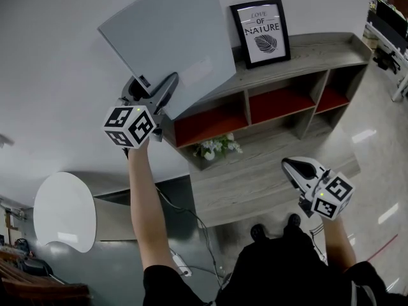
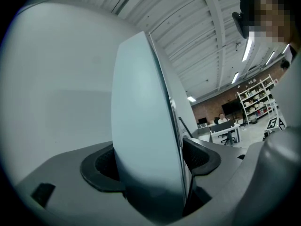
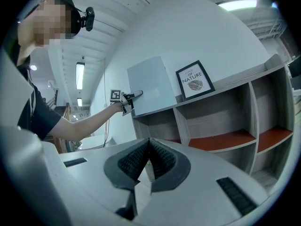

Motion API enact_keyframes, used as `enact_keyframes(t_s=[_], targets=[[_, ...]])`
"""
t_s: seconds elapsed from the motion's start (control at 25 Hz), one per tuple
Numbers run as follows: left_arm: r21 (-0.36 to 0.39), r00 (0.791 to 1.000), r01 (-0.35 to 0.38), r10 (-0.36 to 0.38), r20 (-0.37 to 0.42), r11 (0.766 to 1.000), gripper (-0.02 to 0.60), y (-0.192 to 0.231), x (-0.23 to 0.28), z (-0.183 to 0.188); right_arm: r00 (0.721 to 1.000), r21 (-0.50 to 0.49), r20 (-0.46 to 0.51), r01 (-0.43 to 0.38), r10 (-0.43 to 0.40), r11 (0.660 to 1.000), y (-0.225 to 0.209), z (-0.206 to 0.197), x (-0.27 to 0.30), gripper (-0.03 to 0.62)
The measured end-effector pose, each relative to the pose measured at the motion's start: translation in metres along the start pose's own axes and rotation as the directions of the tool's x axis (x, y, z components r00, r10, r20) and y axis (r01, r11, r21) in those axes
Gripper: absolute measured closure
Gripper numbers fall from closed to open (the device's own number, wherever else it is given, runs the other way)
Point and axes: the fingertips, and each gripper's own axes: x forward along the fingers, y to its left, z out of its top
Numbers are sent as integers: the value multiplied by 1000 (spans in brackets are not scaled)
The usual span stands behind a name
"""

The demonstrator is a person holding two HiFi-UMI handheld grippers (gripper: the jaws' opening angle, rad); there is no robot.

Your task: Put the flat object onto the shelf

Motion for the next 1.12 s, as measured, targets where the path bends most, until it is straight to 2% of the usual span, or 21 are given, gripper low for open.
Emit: enact_keyframes(t_s=[0.52,1.12], targets=[[32,999,30,-31,34,999,161,4,10,-1,1000,5,4,11,-11,1000,-3,2,-1,582],[97,999,-30,26,36,995,126,5,7,3,1000,10,5,6,-6,1000,-1,2,-1,582]])
